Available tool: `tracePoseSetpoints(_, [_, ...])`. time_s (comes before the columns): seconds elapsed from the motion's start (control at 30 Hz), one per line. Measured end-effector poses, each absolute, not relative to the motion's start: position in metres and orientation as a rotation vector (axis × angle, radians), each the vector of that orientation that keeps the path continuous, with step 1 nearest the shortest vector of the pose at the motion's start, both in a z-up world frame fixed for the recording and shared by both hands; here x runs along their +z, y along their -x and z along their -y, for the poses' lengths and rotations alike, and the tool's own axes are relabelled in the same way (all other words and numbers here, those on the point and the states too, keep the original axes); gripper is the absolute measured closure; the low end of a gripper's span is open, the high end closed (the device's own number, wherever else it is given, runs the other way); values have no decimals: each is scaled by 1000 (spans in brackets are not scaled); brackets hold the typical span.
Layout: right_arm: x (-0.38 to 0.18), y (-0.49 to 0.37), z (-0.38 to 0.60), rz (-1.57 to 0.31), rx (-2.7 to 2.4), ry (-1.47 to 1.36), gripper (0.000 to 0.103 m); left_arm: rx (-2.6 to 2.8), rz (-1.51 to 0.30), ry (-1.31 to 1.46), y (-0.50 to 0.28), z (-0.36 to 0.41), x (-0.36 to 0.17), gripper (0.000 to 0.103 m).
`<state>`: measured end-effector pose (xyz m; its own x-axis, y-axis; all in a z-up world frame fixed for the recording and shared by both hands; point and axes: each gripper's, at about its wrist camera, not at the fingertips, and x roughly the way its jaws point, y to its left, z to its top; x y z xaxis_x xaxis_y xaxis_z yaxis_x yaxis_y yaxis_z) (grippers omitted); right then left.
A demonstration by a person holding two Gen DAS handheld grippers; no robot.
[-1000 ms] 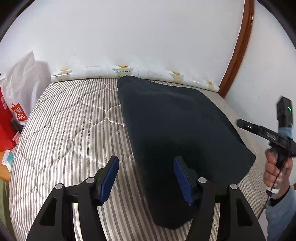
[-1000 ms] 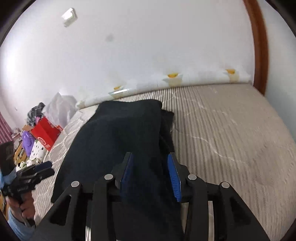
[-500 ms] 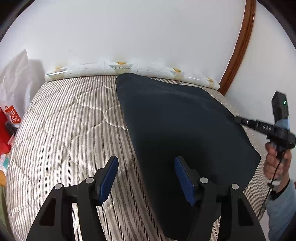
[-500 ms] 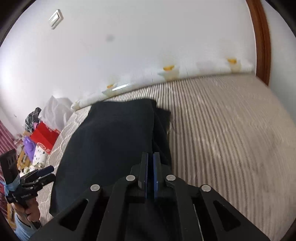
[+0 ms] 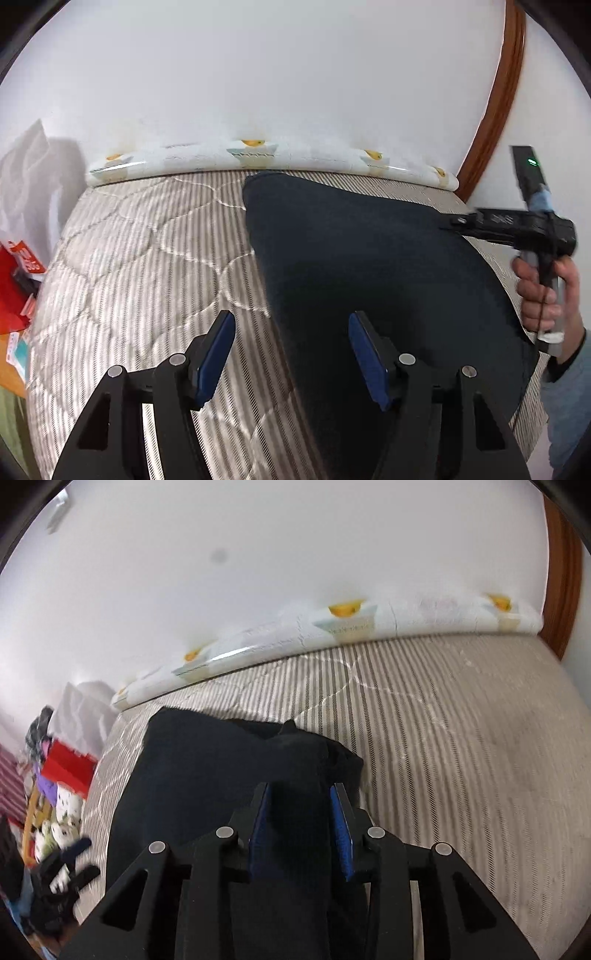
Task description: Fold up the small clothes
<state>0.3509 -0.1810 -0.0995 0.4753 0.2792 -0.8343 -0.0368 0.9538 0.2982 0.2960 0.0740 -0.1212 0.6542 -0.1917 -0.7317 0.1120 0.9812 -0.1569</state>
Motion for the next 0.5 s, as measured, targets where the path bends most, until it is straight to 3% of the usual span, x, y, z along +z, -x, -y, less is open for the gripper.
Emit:
tracePoseSetpoints(0.03, [-104,-357,181,-1070,203,-264,72,-178,-845,99,-300,-72,-125,42])
tracePoseSetpoints(0.07, [-109,-365,179,-1083,225,-271,90,-178,-850,94,-302,-70,-128,42])
tracePoseSetpoints(0.13, [-103,-367,182,-1028,267,-277,95,-177,-853,84,-303,-68,-133,41])
tracePoseSetpoints(0.23, [-87,-357,193,-898,305,-265,95,-197,-845,86,-299,-72,-133,41])
tracePoseSetpoints(0.37, [-116,-374,193,-1012,256,-263,94,-194,-851,79,-300,-72,-134,41])
tracePoseSetpoints(0.43, [-111,-370,192,-1003,243,-256,89,-191,-854,78,-296,-72,-133,42])
tracePoseSetpoints(0.5, [-101,-358,198,-980,211,-253,77,-194,-852,79,-290,-73,-133,42])
